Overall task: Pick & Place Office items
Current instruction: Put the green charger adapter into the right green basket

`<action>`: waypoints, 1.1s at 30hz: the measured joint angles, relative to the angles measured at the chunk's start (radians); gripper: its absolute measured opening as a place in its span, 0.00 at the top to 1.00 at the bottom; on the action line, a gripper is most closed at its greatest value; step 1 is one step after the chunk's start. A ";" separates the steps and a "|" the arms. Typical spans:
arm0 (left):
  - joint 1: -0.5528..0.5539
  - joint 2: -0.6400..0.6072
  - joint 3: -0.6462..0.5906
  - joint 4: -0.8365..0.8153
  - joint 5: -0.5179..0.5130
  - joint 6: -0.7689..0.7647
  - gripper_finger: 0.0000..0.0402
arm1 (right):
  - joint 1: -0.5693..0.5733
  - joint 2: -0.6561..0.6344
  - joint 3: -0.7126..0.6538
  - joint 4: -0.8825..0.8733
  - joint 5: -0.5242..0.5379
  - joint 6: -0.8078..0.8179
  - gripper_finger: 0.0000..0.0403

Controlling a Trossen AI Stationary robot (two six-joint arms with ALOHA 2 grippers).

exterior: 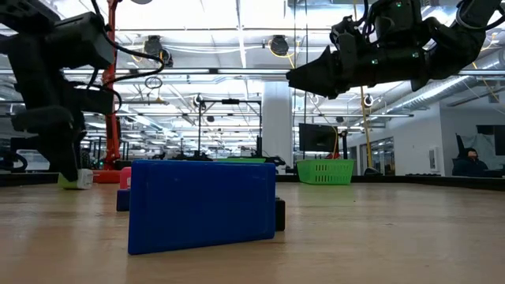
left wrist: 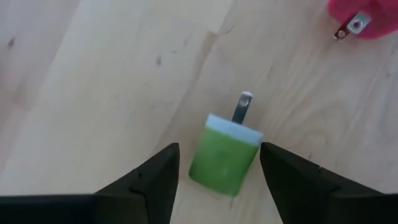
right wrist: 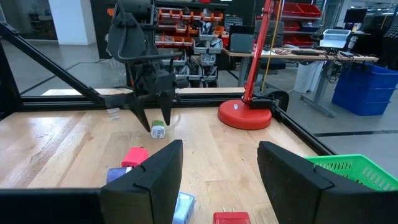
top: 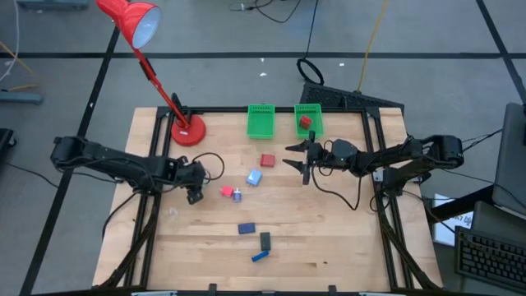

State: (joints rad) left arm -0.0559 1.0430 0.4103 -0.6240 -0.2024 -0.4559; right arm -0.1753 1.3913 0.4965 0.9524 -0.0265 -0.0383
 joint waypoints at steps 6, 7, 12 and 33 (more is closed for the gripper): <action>0.000 0.054 0.000 0.053 0.014 0.070 0.45 | 0.000 0.000 0.000 -0.001 0.000 0.000 0.51; 0.000 0.058 0.000 0.052 0.016 0.070 0.45 | 0.000 0.000 0.000 -0.001 0.000 0.000 0.51; 0.000 0.072 -0.001 0.039 0.051 0.058 0.47 | 0.000 0.000 0.000 -0.006 0.000 0.000 0.51; 0.000 0.072 -0.001 0.048 0.047 -0.029 0.55 | 0.000 0.000 0.000 -0.013 0.000 0.000 0.51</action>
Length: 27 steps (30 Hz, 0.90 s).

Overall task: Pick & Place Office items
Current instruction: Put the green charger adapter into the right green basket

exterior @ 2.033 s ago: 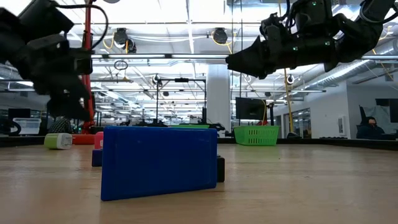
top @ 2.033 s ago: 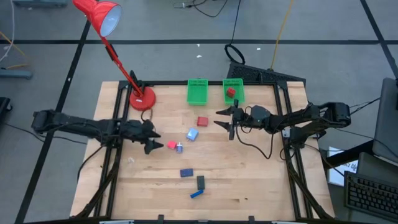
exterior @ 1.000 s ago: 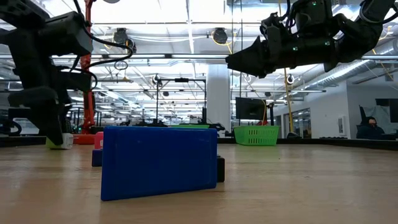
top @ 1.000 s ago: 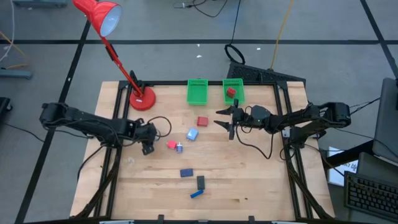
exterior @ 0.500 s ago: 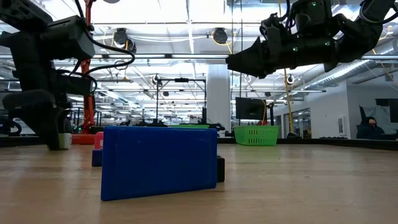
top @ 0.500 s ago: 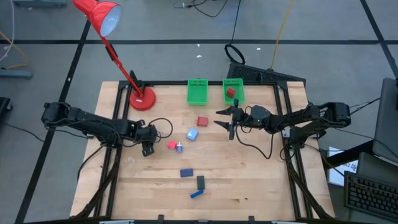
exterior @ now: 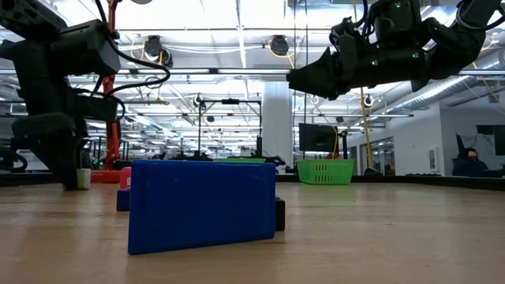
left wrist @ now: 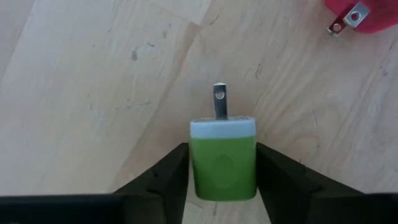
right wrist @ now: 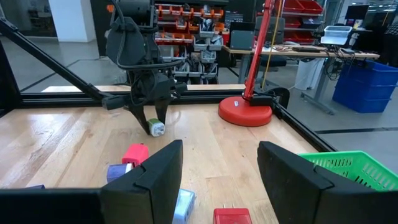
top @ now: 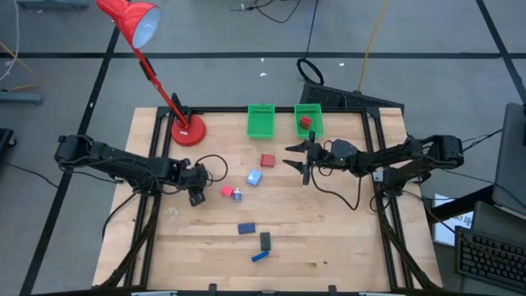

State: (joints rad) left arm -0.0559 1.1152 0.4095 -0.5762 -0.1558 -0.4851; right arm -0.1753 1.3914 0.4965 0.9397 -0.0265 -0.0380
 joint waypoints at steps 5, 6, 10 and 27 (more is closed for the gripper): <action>0.000 0.000 0.000 0.000 0.000 -0.003 0.47 | 0.000 0.000 0.000 0.000 0.000 0.000 0.51; 0.000 0.000 0.000 0.000 0.000 -0.003 0.47 | 0.000 0.000 0.000 0.000 0.000 0.000 0.51; 0.000 0.000 0.000 0.000 0.000 -0.022 0.46 | 0.000 0.000 0.000 -0.001 0.000 0.000 0.51; 0.000 -0.001 0.000 0.002 -0.002 -0.048 0.61 | 0.000 0.000 0.000 -0.008 0.000 0.000 0.51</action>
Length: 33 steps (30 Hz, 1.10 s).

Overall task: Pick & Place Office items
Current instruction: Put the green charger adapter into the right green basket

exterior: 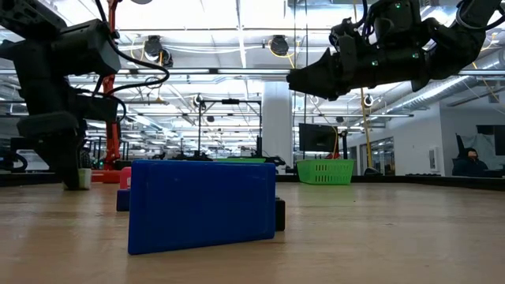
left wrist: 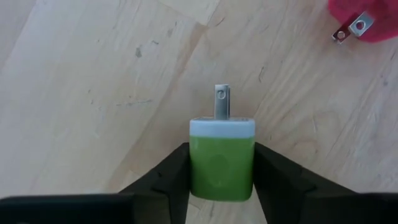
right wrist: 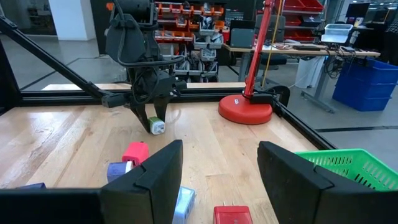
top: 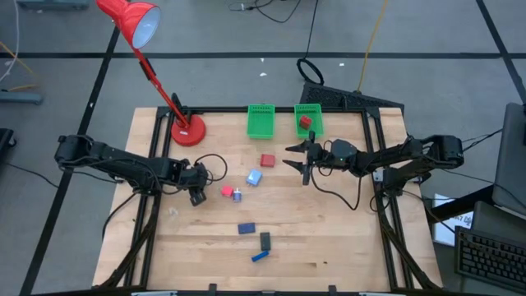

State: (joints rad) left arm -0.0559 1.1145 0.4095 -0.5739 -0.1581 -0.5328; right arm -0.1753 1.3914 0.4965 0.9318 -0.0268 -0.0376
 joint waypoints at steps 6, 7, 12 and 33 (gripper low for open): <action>0.000 0.000 0.000 0.002 -0.001 0.004 0.64 | 0.000 0.000 0.000 0.000 0.000 0.000 0.51; 0.000 0.000 0.000 0.003 -0.002 0.003 0.66 | 0.000 0.000 0.000 0.000 0.000 0.000 0.51; 0.000 0.000 0.000 0.047 -0.009 0.004 0.67 | 0.000 0.000 0.000 0.000 0.000 0.000 0.51; 0.013 -0.004 0.000 0.937 -0.057 0.411 0.67 | 0.000 0.000 0.000 -0.001 0.000 0.025 0.51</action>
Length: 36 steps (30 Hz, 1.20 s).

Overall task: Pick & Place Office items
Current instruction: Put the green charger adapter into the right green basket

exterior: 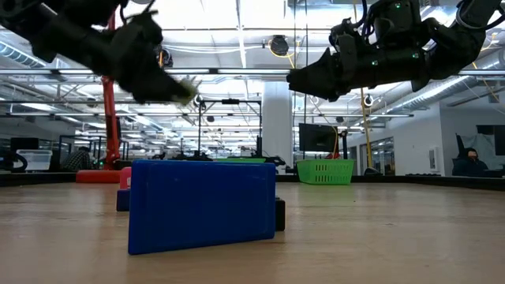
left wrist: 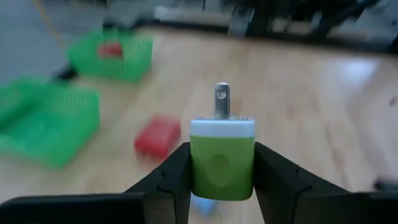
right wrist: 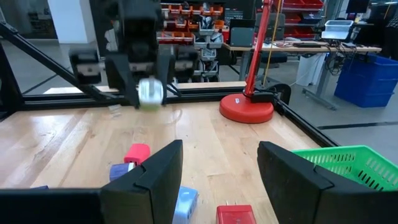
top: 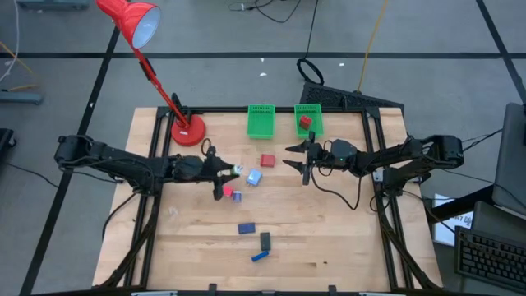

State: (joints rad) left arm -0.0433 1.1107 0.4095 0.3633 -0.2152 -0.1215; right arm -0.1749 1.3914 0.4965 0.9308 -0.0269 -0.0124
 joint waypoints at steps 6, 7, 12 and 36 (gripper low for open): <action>0.031 0.000 0.000 0.144 0.031 0.086 0.67 | 0.000 0.000 0.000 0.001 0.000 -0.002 0.51; 0.038 0.000 0.000 0.152 0.031 0.088 0.67 | 0.000 0.000 0.000 0.003 0.000 -0.002 0.51; 0.069 0.000 0.000 0.192 0.031 0.095 0.67 | 0.000 0.000 0.000 0.038 0.000 -0.007 0.51; 0.223 0.313 0.000 0.673 0.142 0.188 0.67 | -0.042 0.000 0.122 0.075 -0.002 -0.079 0.51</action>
State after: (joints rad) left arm 0.1793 1.4239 0.4096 1.0367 -0.0736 0.0661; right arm -0.2169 1.3918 0.6189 1.0062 -0.0293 -0.0912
